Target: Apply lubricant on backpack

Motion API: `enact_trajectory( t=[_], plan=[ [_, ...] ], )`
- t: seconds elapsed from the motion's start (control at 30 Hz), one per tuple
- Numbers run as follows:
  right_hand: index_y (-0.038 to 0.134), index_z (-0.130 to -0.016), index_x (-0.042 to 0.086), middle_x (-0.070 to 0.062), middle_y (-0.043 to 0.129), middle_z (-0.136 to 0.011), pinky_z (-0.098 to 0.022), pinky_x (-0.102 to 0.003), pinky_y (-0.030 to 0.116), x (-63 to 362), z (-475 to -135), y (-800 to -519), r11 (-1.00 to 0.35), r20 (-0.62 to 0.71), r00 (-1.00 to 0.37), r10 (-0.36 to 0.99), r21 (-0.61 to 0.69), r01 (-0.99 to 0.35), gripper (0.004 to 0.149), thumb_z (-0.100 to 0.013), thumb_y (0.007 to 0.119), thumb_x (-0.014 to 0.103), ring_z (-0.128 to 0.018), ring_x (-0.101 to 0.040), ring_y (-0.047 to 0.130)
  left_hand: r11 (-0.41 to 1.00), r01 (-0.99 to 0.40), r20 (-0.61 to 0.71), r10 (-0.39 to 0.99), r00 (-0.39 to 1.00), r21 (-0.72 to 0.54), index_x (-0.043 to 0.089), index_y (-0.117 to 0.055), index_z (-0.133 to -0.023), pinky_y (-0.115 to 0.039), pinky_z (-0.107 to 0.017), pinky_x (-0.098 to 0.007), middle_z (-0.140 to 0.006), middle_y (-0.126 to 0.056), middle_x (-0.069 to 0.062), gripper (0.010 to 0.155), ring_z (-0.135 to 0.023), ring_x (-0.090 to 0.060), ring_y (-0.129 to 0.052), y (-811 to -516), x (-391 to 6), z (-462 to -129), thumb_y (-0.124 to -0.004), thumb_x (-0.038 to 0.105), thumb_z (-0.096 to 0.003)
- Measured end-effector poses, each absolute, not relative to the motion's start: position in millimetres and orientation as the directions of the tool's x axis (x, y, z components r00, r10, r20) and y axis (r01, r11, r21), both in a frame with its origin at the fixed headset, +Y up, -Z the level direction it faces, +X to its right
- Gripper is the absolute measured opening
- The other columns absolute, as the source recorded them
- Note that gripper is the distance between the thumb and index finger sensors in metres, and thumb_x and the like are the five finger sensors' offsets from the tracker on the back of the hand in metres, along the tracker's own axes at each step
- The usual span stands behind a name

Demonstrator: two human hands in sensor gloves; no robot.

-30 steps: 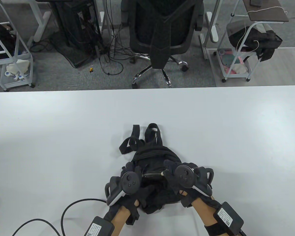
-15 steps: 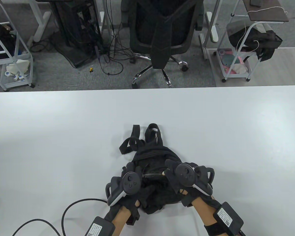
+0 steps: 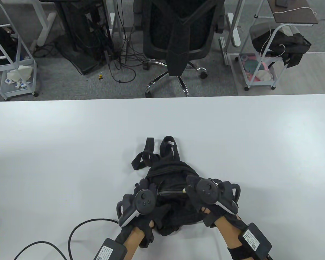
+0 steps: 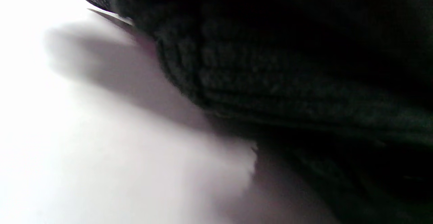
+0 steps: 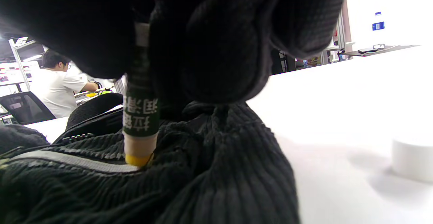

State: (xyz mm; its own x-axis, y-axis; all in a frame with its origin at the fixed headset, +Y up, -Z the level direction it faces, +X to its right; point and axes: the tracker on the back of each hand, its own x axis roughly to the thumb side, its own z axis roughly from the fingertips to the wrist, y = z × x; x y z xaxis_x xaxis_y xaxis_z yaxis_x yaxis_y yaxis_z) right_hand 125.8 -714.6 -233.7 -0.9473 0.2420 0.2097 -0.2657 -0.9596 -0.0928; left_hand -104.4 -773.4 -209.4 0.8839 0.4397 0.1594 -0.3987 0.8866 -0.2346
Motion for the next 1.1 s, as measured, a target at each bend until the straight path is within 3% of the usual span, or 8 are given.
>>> enact_trajectory(
  t=[0.73, 1.1],
  plan=[
    [0.086, -0.083, 0.04, 0.007, 0.102, -0.066, -0.051, -0.041, 0.086, 112, -237, -718, -0.944, 0.222, -0.924, 0.312, -0.042, -0.328, 0.044, -0.041, 0.091, 0.051, -0.042, -0.01, 0.111, 0.887, -0.397, 0.156, 0.437, 0.886, -0.234, -0.002, -0.062, -0.106, -0.059, -0.067, -0.067, -0.112, -0.036, -0.032, 0.095, -0.094, -0.061, -0.059, -773, -104, -209, -0.088, 0.064, -0.0425],
    [0.088, -0.082, 0.038, 0.006, 0.103, -0.064, -0.05, -0.041, 0.086, 116, -235, -716, -0.967, 0.214, -0.949, 0.231, -0.06, -0.249, 0.043, -0.04, 0.092, 0.05, -0.039, -0.01, 0.111, 0.889, -0.393, 0.16, 0.434, 0.887, -0.234, -0.002, -0.063, -0.106, -0.059, -0.067, -0.066, -0.113, -0.038, -0.031, 0.095, -0.094, -0.061, -0.059, -773, -102, -208, -0.088, 0.064, -0.0422]
  ],
)
